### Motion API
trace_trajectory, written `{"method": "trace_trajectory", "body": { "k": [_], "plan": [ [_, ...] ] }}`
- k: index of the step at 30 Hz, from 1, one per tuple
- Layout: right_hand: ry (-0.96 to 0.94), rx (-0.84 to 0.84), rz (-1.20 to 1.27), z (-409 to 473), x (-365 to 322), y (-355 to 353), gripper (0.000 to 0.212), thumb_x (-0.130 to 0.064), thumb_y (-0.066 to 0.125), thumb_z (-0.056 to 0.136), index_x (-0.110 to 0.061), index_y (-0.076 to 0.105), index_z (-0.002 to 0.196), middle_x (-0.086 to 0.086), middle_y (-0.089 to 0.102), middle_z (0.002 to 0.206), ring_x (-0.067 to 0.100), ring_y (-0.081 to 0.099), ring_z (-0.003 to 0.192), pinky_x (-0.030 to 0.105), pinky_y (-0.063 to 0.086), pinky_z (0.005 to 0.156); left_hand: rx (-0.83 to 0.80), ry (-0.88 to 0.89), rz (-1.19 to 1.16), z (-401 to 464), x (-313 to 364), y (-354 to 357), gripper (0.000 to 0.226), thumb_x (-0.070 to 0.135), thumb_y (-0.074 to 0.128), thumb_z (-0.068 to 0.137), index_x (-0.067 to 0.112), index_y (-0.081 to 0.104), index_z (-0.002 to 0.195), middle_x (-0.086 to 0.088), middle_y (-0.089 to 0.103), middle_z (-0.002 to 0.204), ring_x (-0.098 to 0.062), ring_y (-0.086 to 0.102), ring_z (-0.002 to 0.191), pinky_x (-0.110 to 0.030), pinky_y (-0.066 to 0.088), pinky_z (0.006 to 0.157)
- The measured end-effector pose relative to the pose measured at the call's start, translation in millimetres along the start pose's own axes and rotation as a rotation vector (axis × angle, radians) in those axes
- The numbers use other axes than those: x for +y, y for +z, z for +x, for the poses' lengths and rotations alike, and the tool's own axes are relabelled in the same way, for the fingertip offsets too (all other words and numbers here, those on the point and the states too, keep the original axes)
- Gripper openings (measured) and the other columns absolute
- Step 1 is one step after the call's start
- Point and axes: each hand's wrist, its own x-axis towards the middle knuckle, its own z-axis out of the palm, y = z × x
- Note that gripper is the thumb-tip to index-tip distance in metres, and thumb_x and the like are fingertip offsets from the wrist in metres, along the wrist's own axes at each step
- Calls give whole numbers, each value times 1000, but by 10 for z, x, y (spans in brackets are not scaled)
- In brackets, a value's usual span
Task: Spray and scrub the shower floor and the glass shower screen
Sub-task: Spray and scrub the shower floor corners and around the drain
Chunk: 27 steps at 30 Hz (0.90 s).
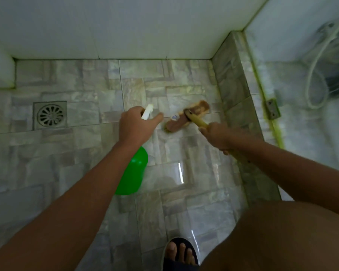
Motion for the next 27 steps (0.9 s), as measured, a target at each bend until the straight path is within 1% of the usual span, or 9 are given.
{"method": "trace_trajectory", "body": {
  "k": [3,6,9,13,17,20,23,25,27],
  "plan": [
    [69,-10,-25,-146,418,-20,51,-47,29,105,-8,54,83,8,56,66,29,60,56,28,43,47,-44,19,8,63,151,73,53,62,71,75,20,45,55,0,49,56,-28,56,62,-33,36,61],
    [120,4,-65,-149,605,-52,54,-43,27,106,-2,60,96,13,57,80,33,63,76,34,49,64,-73,12,59,107,233,140,51,70,60,71,21,51,56,-11,65,70,-36,67,79,-37,50,67],
    [117,24,-53,-6,604,-40,52,-43,28,106,-4,57,85,10,54,72,21,53,57,28,37,49,-29,-24,72,156,249,152,54,73,59,68,20,55,60,-14,69,77,-35,68,81,-40,55,70],
    [165,35,6,126,522,-154,49,-43,32,105,-4,55,86,7,52,67,18,51,54,30,42,54,-22,-59,41,227,222,124,54,57,78,81,17,49,59,-3,55,64,-31,63,72,-34,41,63],
    [140,6,-51,154,467,-291,55,-46,30,106,-6,47,72,8,55,61,16,53,38,25,36,42,-15,-134,88,297,190,81,53,61,71,79,8,69,76,-12,71,81,-35,70,82,-42,59,75],
    [40,25,-236,287,342,-497,39,-38,26,108,-11,51,93,16,62,89,25,57,64,29,41,56,34,-156,67,326,132,40,53,60,71,76,7,68,74,-13,71,80,-36,69,80,-40,58,70],
    [-62,5,-283,621,55,-889,38,-30,25,109,-11,53,126,25,60,113,32,58,88,34,43,74,79,-169,30,420,12,-38,42,40,80,85,8,60,66,-13,66,72,-36,68,76,-35,47,63],
    [-99,17,-330,800,-155,-1217,29,-34,29,108,-20,54,111,21,60,104,30,58,84,34,44,77,101,-190,0,476,-67,-110,46,34,83,85,11,53,58,-8,59,64,-35,67,73,-37,51,64],
    [-140,44,-451,1021,-385,-1439,44,-45,33,105,-11,54,88,17,60,94,27,58,74,38,51,77,120,-231,-32,510,-165,-189,51,31,84,84,15,46,53,-4,53,59,-30,62,62,-37,52,64]
  ]
}}
